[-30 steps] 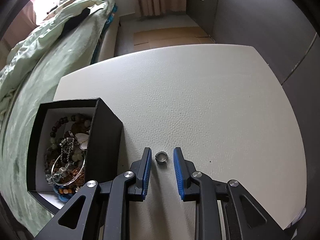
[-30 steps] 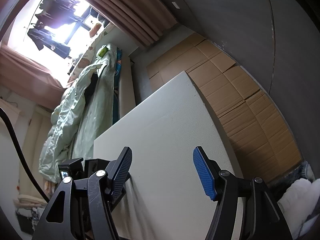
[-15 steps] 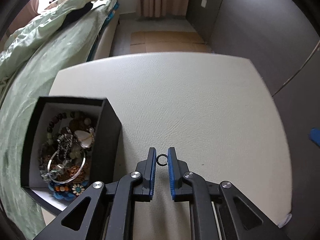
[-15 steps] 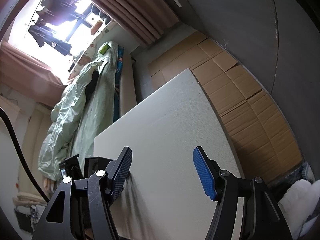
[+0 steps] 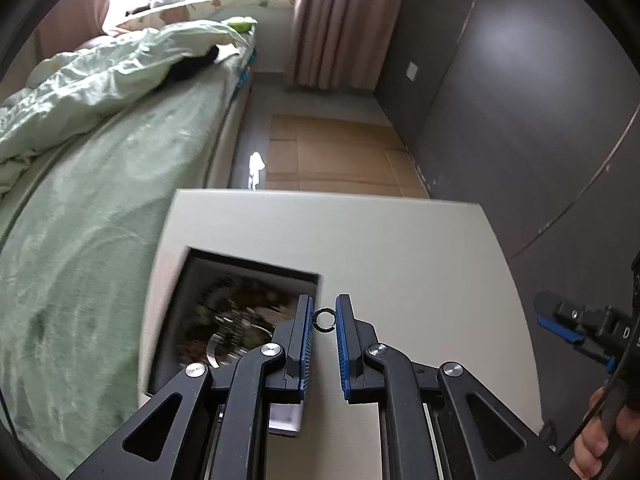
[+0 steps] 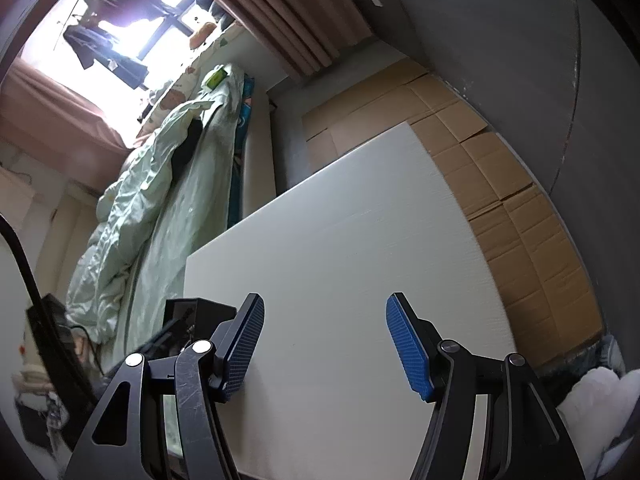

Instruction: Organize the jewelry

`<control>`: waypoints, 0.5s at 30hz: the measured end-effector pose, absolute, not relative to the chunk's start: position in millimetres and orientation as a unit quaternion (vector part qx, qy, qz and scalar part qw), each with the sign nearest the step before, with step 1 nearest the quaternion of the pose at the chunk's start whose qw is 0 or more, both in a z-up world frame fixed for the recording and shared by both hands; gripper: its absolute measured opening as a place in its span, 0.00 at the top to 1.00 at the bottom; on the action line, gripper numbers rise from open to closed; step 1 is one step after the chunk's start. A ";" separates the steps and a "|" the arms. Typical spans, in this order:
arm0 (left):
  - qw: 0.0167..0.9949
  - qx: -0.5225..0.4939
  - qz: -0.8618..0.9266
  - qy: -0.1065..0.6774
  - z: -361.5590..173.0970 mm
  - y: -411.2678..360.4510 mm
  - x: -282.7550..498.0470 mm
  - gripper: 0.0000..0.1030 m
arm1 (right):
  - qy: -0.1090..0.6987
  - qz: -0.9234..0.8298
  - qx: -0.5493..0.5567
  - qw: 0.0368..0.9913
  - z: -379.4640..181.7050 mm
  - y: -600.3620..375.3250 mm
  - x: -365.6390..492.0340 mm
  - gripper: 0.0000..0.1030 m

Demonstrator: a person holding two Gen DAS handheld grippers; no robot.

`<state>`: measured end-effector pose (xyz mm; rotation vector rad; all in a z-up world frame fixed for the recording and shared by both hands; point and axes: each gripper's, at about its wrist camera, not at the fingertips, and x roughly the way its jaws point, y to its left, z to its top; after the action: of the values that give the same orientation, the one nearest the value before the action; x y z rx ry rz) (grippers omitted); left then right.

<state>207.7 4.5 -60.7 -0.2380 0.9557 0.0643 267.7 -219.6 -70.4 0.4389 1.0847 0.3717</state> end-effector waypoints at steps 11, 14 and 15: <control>0.874 -0.143 0.044 0.462 -67.5 43.2 206.7 0.88 | 0.522 0.179 0.175 0.815 -77.2 -188.7 268.3 0.38; 0.866 -0.146 0.042 0.476 -72.3 48.8 207.7 0.74 | 0.524 0.184 0.172 0.814 -77.5 -181.7 266.9 0.38; 0.865 -0.147 0.043 0.478 -73.2 49.8 206.3 0.67 | 0.524 0.186 0.173 0.813 -77.3 -179.7 266.1 0.38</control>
<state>206.3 49.8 -73.2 -0.3073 1.0009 0.0910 266.1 -179.7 -77.3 0.3685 1.1191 0.3978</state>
